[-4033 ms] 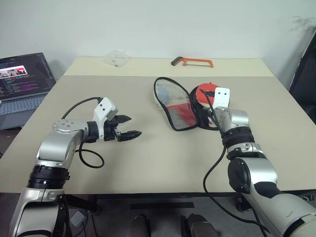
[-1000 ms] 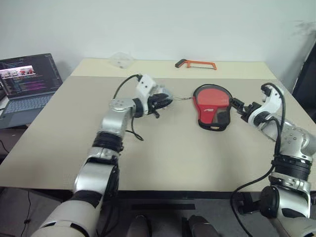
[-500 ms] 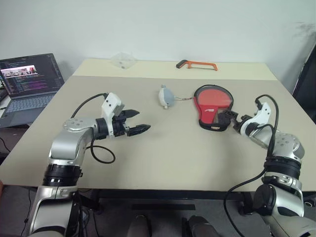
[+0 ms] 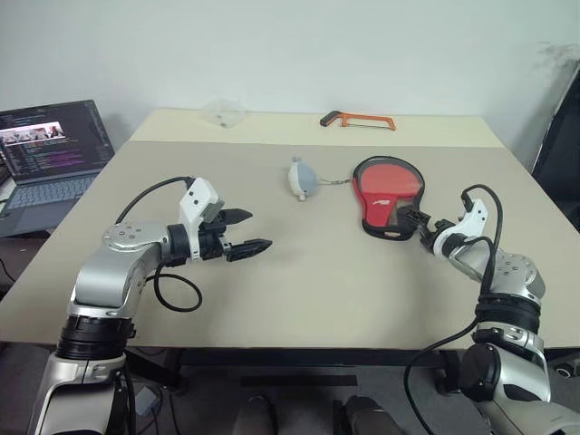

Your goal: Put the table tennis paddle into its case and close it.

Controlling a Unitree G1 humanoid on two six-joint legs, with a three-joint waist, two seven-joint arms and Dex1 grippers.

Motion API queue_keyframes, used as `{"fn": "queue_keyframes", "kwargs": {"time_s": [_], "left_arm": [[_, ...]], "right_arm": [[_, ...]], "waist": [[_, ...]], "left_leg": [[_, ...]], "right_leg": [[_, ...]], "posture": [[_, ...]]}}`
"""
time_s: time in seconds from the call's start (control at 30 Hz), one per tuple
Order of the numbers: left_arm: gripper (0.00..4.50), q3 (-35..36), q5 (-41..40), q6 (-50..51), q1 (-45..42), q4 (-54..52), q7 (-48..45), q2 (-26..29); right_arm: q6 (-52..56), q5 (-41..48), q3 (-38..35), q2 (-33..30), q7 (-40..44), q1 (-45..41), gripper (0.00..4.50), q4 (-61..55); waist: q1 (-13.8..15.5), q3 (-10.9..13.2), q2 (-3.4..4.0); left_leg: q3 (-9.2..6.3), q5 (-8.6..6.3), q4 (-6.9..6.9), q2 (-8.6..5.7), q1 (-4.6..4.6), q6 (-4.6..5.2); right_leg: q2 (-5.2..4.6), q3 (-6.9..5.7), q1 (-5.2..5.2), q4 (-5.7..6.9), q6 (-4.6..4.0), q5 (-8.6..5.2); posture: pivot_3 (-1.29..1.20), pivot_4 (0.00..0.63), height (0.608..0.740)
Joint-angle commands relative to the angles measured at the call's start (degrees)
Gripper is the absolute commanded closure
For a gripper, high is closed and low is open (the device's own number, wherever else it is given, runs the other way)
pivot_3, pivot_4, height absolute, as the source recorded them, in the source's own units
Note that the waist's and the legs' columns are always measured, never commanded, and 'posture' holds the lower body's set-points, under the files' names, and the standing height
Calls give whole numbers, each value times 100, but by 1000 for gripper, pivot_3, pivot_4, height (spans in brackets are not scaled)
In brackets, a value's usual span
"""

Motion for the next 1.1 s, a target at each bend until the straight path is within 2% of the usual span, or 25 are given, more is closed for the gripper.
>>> {"fn": "queue_keyframes", "kwargs": {"time_s": [0.03, 0.37, 0.73, 0.77, 0.83, 1.1], "left_arm": [[28, 91, -134, -12, -21, -228, 73, 33], [28, -13, -157, 5, 20, -329, 243, -33], [28, -92, -111, -51, -43, -286, 335, -65], [0, -100, -110, -51, -49, -285, 345, -71], [0, -117, -108, -52, -61, -283, 355, -77], [0, -144, -84, -113, -27, -243, 373, -71]], "right_arm": [[259, 318, 95, 185, 28, -128, 0, -300], [194, 267, 183, 320, -135, -83, 0, -342], [-471, 5, 361, 401, -36, -438, 0, 531], [-519, -6, 378, 418, -25, -471, 380, 590], [-597, -28, 421, 442, -3, -519, 770, 691], [-728, -160, 511, 470, 42, -577, 3559, 897]], "waist": [[-61, 0, 0], [-100, 0, 0], [-122, -1, -1], [-123, -1, -1], [-129, -1, -1], [-164, 0, -1]], "left_leg": [[-1, 0, -1, 1, 0, 0], [0, 0, -7, 1, -2, 0], [1, 0, -4, -1, 13, 0], [1, 0, -4, -2, 17, 0], [1, 0, -4, -2, 21, 0], [-1, 0, -24, 3, 21, 0]], "right_leg": [[2, 0, 0, 0, 0, 0], [1, 0, -3, -2, -3, -3], [2, 11, 2, -2, 0, 9], [2, 12, 3, -2, -1, 10], [4, 16, 4, -2, -3, 11], [16, 21, -4, -3, -14, 4]], "posture": [[0, 150, 740], [0, 150, 740], [0, 150, 740], [0, 150, 740], [0, 150, 740], [0, 150, 740]]}}
